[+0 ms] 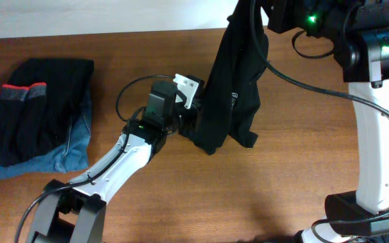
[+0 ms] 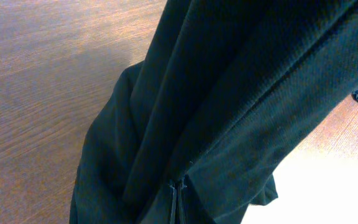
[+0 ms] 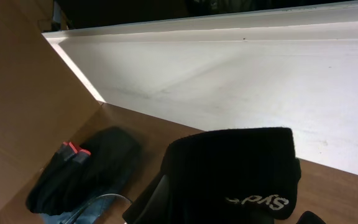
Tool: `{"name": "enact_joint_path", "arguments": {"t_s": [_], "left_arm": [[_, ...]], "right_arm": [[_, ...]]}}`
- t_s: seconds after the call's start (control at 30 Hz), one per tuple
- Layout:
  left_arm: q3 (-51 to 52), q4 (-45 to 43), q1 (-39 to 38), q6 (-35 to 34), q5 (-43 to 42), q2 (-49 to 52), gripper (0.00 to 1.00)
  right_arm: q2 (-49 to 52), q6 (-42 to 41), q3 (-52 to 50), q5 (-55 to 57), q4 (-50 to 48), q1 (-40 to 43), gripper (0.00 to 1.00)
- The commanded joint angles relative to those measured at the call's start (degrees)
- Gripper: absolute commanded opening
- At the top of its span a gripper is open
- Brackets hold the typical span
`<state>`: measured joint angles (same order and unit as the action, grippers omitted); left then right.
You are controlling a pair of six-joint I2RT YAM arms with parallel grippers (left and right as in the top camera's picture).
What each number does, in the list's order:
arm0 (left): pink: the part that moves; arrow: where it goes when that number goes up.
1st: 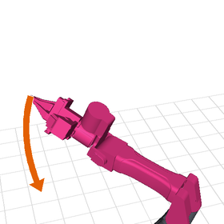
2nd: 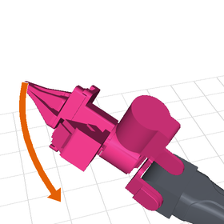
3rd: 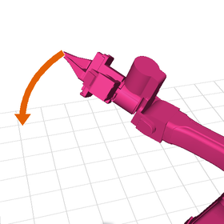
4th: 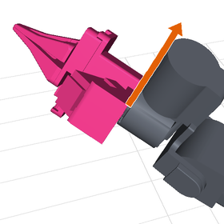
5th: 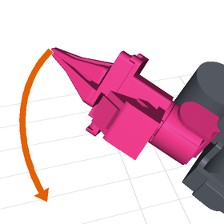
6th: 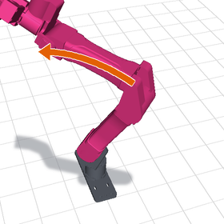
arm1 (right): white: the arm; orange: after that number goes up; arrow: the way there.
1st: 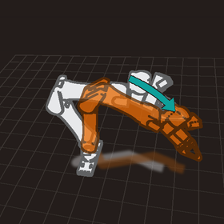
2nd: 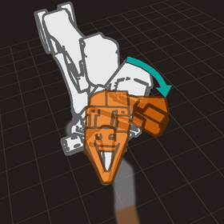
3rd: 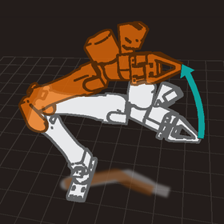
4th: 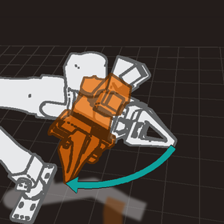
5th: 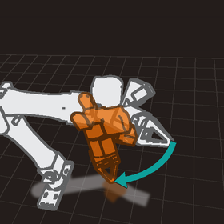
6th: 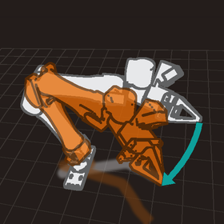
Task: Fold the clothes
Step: 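Reach the left gripper to the hanging sweatshirt and grasp its lower edge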
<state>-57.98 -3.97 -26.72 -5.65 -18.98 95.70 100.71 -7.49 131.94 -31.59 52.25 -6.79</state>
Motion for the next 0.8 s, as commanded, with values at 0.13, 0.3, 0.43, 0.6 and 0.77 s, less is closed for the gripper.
{"name": "enact_joint_path", "arguments": {"t_s": [0.13, 0.3, 0.43, 0.6, 0.77], "left_arm": [[-0.81, 0.11, 1.81, 0.11, 3.91, -4.28, 0.00], [-0.79, 4.90, 2.89, 0.09, 3.85, -4.66, 0.47], [-0.79, 11.87, 2.89, 0.11, 3.82, -4.63, 0.56], [-0.79, 17.97, 2.75, 0.09, 3.80, -4.63, 0.64], [-0.79, 19.02, 2.75, 0.09, 3.80, -4.39, 0.67]], "right_arm": [[-0.63, 0.11, 0.35, 0.76, -0.57, 0.11, 0.04], [-0.63, 0.11, 0.35, 0.76, -0.55, 0.11, 0.04], [-0.63, 0.11, 0.35, 0.76, -0.55, 0.11, 0.04], [-0.63, 0.09, 0.35, 0.76, -0.55, 0.11, 0.04], [-0.63, 0.09, 0.35, 0.74, -0.57, 0.11, 0.04]]}}
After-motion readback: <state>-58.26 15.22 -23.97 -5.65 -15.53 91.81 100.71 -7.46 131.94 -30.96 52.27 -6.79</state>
